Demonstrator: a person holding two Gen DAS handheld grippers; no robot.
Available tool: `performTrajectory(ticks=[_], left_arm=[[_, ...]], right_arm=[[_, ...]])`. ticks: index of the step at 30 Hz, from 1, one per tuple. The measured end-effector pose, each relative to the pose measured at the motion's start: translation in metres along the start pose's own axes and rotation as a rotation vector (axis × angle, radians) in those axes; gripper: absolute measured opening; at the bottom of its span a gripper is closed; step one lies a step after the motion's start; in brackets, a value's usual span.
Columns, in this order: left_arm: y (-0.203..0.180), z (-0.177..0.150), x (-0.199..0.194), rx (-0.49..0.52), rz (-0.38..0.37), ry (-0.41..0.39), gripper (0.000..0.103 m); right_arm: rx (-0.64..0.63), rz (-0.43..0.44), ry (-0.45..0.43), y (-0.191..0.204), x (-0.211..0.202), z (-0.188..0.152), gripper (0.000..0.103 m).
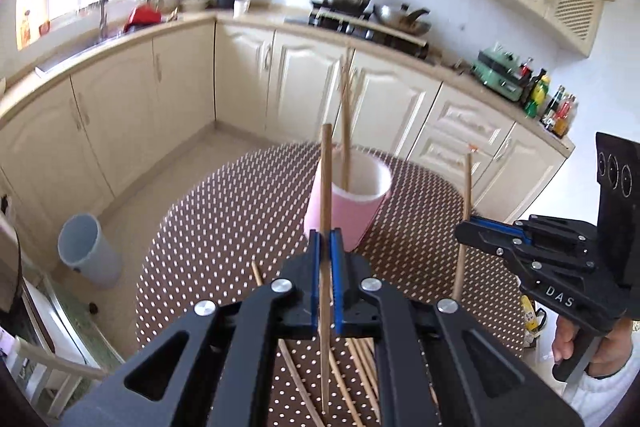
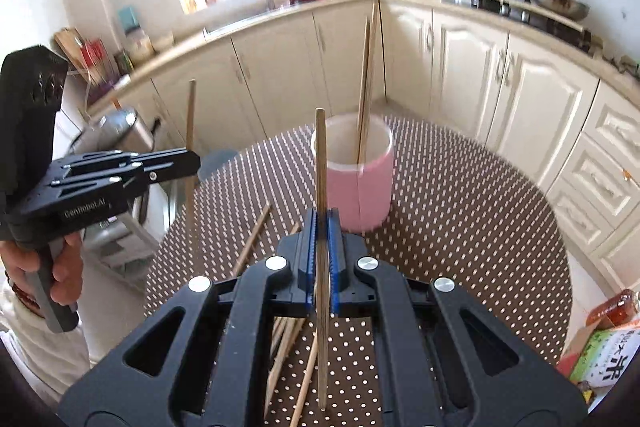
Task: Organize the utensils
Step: 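Raise the left tool's chopstick upright over the pink cup while the right tool carries its chopstick there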
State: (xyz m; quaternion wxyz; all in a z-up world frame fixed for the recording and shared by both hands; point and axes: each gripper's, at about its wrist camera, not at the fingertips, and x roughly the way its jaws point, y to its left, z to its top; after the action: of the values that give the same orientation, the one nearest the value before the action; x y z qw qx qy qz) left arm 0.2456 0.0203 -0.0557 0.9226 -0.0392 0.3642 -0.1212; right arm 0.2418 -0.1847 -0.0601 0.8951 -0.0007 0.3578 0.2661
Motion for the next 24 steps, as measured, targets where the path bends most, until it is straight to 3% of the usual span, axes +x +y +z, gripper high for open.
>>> performTrajectory(ticks=[6,12,24], left_arm=[[-0.025,0.013,-0.038,0.030,-0.023,-0.112,0.006],[-0.040,0.038,-0.043,0.041,-0.048,-0.181,0.006],[-0.056,0.100,-0.044,0.019,-0.010,-0.365,0.006]], right_arm=[[-0.005,0.000,-0.103,0.005,-0.029,0.010,0.006],[-0.005,-0.021,-0.219,0.007,-0.050,0.035,0.006],[0.008,-0.063,-0.417,0.003,-0.062,0.088,0.006]])
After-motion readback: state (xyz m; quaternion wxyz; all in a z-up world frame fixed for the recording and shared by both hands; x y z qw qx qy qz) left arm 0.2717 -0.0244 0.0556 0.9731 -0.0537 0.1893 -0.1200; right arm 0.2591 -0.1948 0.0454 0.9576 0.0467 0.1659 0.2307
